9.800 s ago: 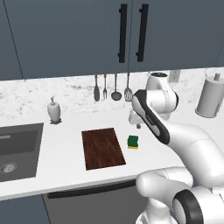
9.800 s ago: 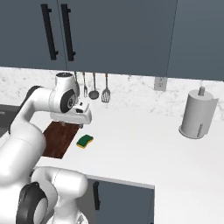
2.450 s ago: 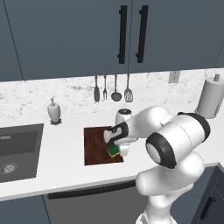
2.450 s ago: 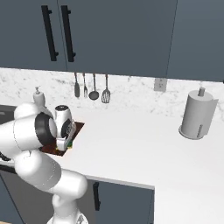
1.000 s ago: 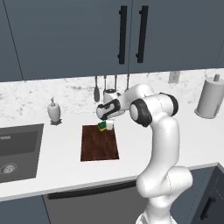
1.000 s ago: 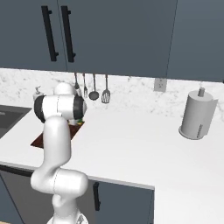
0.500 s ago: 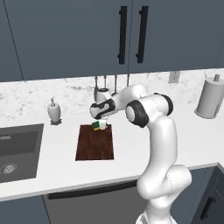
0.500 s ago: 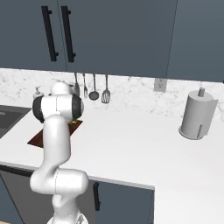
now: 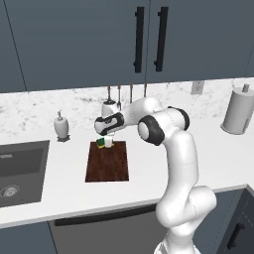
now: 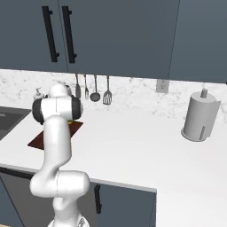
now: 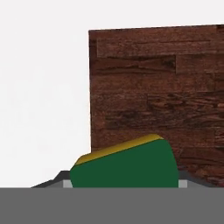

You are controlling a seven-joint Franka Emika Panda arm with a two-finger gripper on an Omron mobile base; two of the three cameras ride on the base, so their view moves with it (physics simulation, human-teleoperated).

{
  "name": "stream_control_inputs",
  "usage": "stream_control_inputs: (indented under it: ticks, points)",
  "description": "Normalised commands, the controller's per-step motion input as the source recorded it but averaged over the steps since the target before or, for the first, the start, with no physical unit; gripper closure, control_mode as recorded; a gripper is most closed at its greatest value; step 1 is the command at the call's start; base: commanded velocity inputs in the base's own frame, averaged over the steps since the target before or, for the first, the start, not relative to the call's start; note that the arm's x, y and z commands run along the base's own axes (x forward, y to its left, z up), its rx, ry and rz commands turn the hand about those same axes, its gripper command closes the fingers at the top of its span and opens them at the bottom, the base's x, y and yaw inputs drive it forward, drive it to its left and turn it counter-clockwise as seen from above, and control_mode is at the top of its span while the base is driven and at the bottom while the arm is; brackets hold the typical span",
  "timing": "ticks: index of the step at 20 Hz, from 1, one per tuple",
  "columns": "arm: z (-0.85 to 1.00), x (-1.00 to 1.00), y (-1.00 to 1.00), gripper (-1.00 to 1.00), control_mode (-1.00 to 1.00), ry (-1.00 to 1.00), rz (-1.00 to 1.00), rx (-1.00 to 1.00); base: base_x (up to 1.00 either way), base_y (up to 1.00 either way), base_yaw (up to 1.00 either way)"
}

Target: Pick up the sponge from the counter and clean the cutting board by briefly scrubbing or pressing down on the cutting board. Once finished, release the sponge.

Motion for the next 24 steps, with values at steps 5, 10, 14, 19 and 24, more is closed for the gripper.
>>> stream_control_inputs:
  ticks: [5, 10, 14, 19, 24]
  points:
    - [-0.24, -0.29, 0.80, 1.00, -1.00, 0.00, -0.18, 0.00, 0.00, 0.00, 0.00]
    - [-0.31, -0.23, 0.87, 1.00, -1.00, 0.00, -0.18, 0.00, 0.00, 0.00, 0.00]
    - [-0.49, -0.61, 0.64, 1.00, -1.00, 0.03, -0.14, 0.00, 0.00, 0.00, 0.00]
    - [-0.63, -0.91, 0.41, 1.00, -1.00, 0.03, -0.03, -0.05, 0.00, 0.00, 0.00]
    - [-0.54, -1.00, 0.32, 1.00, -1.00, 0.00, 0.00, -0.01, 0.00, 0.00, 0.00]
